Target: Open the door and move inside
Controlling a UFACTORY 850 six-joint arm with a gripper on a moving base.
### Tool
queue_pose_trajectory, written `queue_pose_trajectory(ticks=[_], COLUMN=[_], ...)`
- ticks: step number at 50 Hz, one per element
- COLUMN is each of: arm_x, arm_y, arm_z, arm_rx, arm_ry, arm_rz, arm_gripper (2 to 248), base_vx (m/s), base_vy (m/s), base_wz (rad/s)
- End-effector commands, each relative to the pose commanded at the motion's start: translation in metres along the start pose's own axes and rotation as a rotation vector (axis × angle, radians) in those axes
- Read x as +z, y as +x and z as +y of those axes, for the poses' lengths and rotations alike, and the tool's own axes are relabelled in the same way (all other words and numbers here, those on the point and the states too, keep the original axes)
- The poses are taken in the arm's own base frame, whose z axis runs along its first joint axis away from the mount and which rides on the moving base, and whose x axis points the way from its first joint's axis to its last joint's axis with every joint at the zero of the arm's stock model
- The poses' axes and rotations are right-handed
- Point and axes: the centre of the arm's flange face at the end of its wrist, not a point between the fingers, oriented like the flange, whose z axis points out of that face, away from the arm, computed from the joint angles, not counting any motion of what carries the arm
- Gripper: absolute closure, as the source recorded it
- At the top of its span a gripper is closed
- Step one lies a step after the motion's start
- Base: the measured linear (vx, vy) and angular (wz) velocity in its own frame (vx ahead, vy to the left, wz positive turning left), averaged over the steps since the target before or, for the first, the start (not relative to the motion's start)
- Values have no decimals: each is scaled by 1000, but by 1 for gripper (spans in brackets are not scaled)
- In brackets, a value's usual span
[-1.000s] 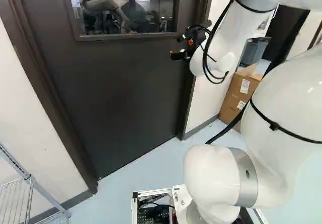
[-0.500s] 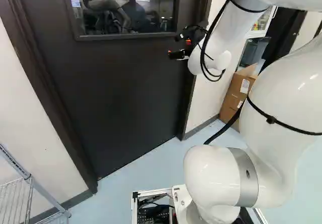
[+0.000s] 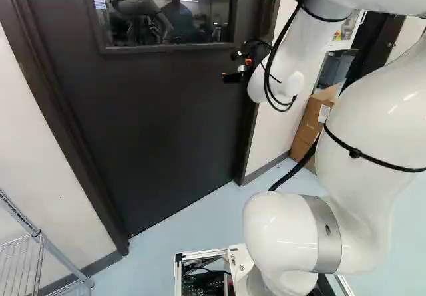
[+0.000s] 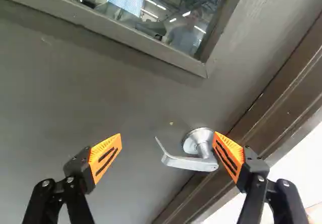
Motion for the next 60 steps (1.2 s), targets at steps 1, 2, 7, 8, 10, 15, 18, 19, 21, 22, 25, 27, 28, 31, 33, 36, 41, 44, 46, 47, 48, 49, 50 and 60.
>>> queue_pose_trajectory(ticks=[1, 2, 7, 8, 10, 15, 18, 19, 21, 22, 25, 27, 28, 31, 33, 36, 41, 44, 46, 47, 48, 49, 50, 60], arm_x=[0, 0, 1, 2, 2, 5, 7, 8, 9, 10, 12, 14, 14, 16, 18, 20, 23, 24, 25, 26, 26, 26, 27, 29], arm_y=[-1, -2, -7, -8, -10, -15, -18, -19, -21, -22, -26, -28, -29, -32, -34, -37, -42, -45, -48, -49, -50, -51, -52, -62], arm_z=[0, -1, -3, -3, -4, -5, -6, -6, -6, -6, -7, -8, -8, -8, -9, -9, -11, -12, -12, -13, -13, -13, -14, -17], arm_rx=[1, 2, 8, 9, 11, 16, 19, 20, 22, 23, 26, 28, 29, 32, 34, 37, 42, 45, 47, 48, 49, 50, 51, 61], arm_ry=[1, 2, 6, 7, 9, 14, 17, 19, 21, 22, 25, 27, 28, 31, 33, 36, 41, 44, 46, 47, 48, 49, 50, 58], arm_rz=[-2, -4, -13, -15, -19, -28, -33, -35, -38, -40, -45, -49, -51, -56, -59, -64, -73, -78, -82, -84, -85, -88, -89, -107], arm_gripper=[3, 3, 3, 3, 3, 3, 3, 3, 3, 3, 3, 3, 3, 3, 3, 3, 3, 3, 3, 3, 3, 3, 3, 3], base_vx=[0, 0, 0, 0, 0, 0, 0, 0, 0, 0, 0, 0, 0, 0, 0, 0, 0, 0, 0, 0, 0, 0, 0, 0], base_vy=[0, 0, 0, 0, 0, 0, 0, 0, 0, 0, 0, 0, 0, 0, 0, 0, 0, 0, 0, 0, 0, 0, 0, 0], base_wz=[0, 0, 0, 0, 0, 0, 0, 0, 0, 0, 0, 0, 0, 0, 0, 0, 0, 0, 0, 0, 0, 0, 0, 0])
